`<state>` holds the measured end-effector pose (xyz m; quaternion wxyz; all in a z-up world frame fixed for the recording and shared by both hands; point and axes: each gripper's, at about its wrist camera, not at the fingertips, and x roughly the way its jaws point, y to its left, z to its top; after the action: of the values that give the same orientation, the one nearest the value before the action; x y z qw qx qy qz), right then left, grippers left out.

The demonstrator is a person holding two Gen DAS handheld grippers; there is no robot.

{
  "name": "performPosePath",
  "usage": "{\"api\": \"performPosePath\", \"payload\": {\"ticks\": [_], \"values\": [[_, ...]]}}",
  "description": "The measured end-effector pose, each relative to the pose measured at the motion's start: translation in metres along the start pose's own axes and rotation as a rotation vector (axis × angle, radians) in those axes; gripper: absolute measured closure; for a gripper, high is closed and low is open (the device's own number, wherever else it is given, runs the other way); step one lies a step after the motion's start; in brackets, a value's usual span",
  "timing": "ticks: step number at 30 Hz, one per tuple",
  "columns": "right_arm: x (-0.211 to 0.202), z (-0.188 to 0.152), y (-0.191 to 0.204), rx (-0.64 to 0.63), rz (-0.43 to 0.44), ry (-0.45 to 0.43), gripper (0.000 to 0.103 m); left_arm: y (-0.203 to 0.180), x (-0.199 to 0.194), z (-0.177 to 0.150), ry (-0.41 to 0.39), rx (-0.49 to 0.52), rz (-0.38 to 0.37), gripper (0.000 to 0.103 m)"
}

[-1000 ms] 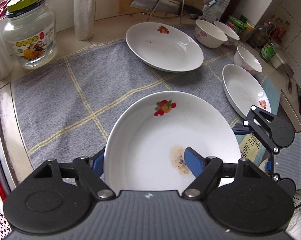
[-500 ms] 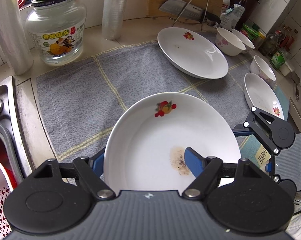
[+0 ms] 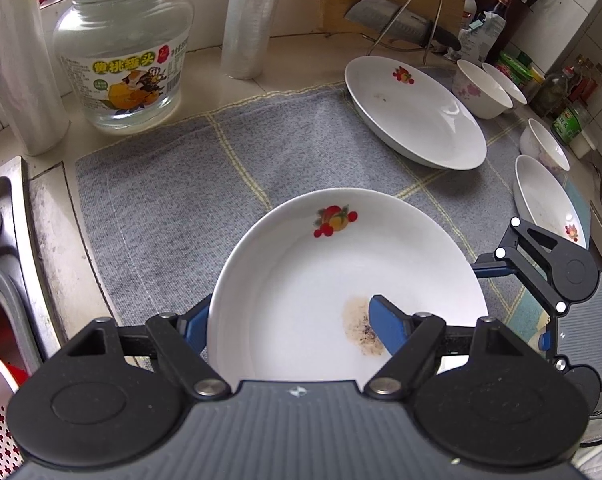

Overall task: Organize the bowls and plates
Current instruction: 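Lower the stained plate onto the towel by the sink and open the left gripper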

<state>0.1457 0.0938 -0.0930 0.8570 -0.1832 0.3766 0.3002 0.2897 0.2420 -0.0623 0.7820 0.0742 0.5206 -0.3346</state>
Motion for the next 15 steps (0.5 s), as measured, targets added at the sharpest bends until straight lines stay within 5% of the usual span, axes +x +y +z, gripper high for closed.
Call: {"api": "performPosePath", "payload": {"ticks": [9, 15], "values": [[0.003, 0.001, -0.001, 0.003, -0.004, 0.004, 0.000, 0.005, 0.004, -0.005, -0.031, -0.004, -0.002, 0.020], [-0.004, 0.002, -0.001, 0.020, -0.031, 0.022, 0.000, 0.001, -0.008, -0.011, -0.092, 0.025, 0.064, 0.012]]}}
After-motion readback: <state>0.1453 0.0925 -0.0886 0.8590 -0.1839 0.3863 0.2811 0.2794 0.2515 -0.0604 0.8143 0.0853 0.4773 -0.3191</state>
